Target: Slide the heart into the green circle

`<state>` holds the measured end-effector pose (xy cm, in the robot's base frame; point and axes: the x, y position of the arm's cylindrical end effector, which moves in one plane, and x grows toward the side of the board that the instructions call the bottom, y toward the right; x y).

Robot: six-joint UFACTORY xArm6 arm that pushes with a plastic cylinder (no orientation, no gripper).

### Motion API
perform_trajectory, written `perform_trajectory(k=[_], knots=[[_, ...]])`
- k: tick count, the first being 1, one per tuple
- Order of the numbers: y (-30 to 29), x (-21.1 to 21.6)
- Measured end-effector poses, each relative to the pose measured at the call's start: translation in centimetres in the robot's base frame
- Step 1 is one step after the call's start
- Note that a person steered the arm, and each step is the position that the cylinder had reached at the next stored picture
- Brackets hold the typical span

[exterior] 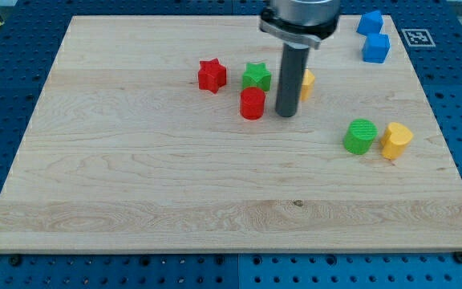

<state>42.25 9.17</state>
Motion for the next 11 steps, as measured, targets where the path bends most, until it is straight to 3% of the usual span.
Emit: perform_trajectory(k=[2,3,6,11], knots=[[10.0,0.1],[15.7,2.0],[19.5,4.9],[8.9,5.2]])
